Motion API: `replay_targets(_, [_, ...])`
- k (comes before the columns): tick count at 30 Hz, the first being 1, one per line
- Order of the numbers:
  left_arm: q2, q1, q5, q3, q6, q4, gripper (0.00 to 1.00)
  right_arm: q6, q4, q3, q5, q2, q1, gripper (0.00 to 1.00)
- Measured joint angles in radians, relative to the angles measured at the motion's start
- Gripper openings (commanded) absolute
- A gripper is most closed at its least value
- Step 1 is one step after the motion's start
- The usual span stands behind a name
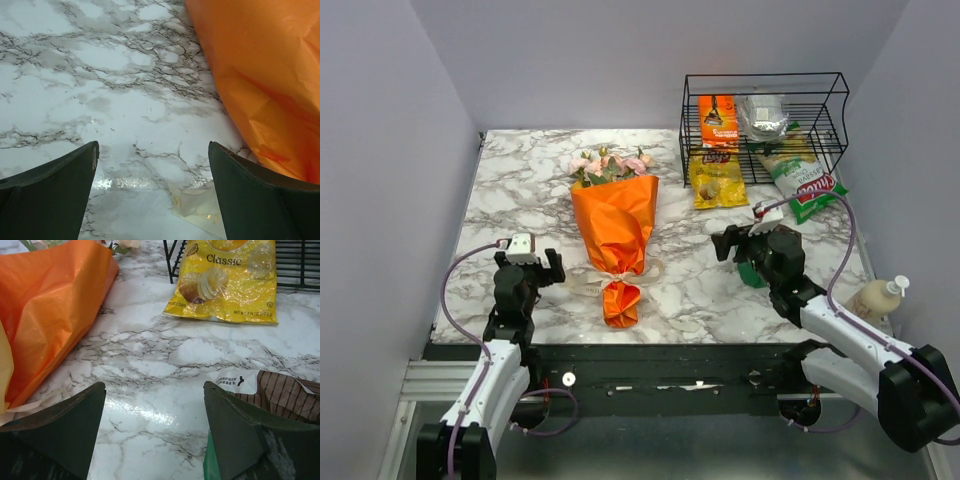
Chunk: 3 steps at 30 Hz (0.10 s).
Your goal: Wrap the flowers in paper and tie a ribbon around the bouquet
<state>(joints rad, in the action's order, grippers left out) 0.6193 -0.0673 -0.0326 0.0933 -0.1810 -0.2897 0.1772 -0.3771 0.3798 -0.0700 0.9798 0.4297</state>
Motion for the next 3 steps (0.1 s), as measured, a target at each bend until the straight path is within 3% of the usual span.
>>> replay_targets(3, [-0.003, 0.001, -0.016, 0.000, -0.011, 0.000, 0.99, 0.000, -0.005, 0.000, 0.000, 0.000, 0.000, 0.87])
